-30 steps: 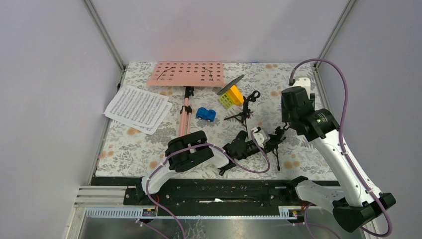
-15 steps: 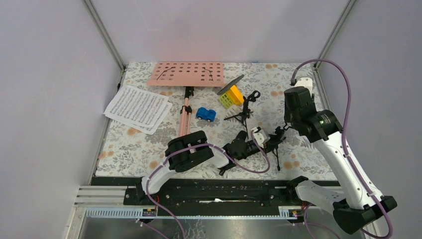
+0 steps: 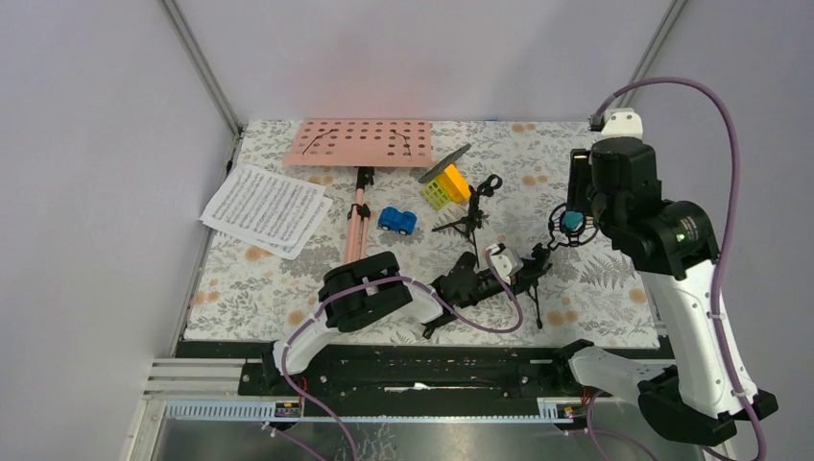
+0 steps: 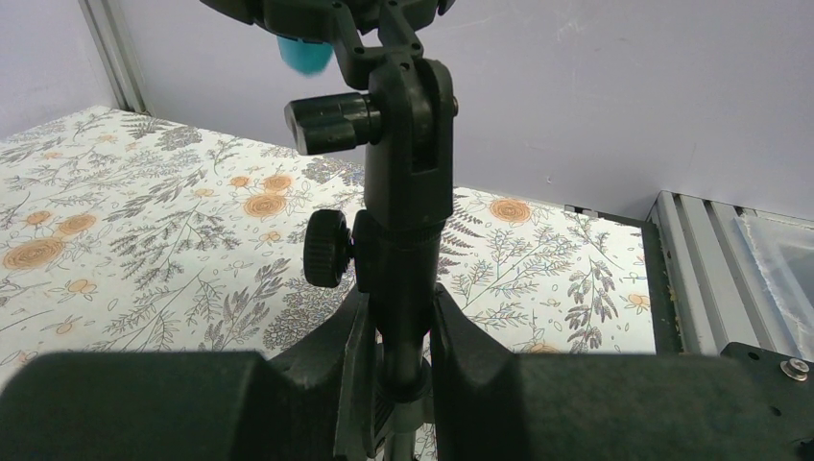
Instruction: Pack up the instrument practice props
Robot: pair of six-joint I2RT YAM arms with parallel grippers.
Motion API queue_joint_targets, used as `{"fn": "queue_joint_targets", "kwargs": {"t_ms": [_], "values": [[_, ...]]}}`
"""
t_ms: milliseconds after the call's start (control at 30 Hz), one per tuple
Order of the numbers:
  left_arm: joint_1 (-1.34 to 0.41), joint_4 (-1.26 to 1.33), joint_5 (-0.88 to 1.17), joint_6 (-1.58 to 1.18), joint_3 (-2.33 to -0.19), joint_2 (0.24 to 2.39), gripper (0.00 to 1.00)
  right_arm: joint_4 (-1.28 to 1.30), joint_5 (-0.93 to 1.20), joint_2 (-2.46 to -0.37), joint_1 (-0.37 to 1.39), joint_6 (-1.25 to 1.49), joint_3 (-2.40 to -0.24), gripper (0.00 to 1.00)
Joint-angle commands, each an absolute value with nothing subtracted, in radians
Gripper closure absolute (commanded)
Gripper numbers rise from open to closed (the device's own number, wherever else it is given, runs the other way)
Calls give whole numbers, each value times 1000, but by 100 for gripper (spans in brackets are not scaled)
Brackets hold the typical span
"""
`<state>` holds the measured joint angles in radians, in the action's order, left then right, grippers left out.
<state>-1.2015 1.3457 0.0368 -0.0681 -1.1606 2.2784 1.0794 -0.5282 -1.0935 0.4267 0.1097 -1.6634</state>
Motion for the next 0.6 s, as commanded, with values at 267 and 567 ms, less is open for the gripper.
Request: {"fn": "queue_joint_targets", "kwargs": {"t_ms": [267,567], "values": [[-1213,1358,69,-109,-1126,2252,65,1137,-356,-1103,424,84,-1986,88],[-1215,1438,74,-124,-1005,2144,23,1089,-282,-1067,424,83,-1976,89]]}}
